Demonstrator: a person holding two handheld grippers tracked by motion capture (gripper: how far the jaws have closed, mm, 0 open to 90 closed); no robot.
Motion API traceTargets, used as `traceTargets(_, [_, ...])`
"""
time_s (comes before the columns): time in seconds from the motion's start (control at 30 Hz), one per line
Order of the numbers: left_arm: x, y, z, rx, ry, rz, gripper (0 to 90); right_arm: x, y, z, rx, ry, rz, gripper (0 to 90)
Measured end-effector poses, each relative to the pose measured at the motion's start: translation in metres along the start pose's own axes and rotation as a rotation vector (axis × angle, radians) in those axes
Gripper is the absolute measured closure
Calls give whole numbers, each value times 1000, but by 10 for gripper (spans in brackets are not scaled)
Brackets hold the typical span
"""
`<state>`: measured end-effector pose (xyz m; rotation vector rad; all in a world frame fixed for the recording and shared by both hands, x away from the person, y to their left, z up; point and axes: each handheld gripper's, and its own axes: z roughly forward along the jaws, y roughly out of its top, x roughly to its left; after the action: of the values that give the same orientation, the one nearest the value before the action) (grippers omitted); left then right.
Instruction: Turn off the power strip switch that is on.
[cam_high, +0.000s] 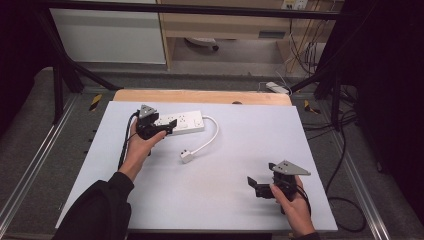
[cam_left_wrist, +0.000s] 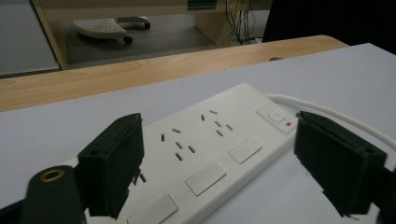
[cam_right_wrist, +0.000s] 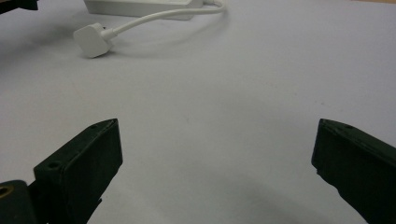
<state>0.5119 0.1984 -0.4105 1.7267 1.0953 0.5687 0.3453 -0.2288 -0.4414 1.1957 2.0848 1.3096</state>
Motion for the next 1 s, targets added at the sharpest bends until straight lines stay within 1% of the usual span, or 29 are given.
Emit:
traceTargets(0.07, [-2, 1, -2, 1, -14, -1, 94, 0, 0, 0, -1, 1, 0, 23])
traceTargets(0.17, [-5, 3, -6, 7, -13, -8, 85, 0, 0, 0, -1, -1, -1, 23])
traceTargets(0.33, [-10, 10, -17, -17, -21, -8, 86, 0, 0, 0, -2, -2, -1, 23])
traceTargets(0.47, [-12, 14, -26, -38, -33, -18, 85, 0, 0, 0, -3, -4, -2, 23])
traceTargets(0.63, [-14, 18, -38, -45, -45, -26, 83, 0, 0, -1, -3, -4, -3, 22])
traceTargets(0.83, [-18, 24, -53, -56, -63, -15, 73, 0, 1, -1, -3, -3, -2, 23])
traceTargets(1.0, [-20, 27, -68, -58, -66, -8, 69, 0, 1, 0, -3, -4, -1, 23])
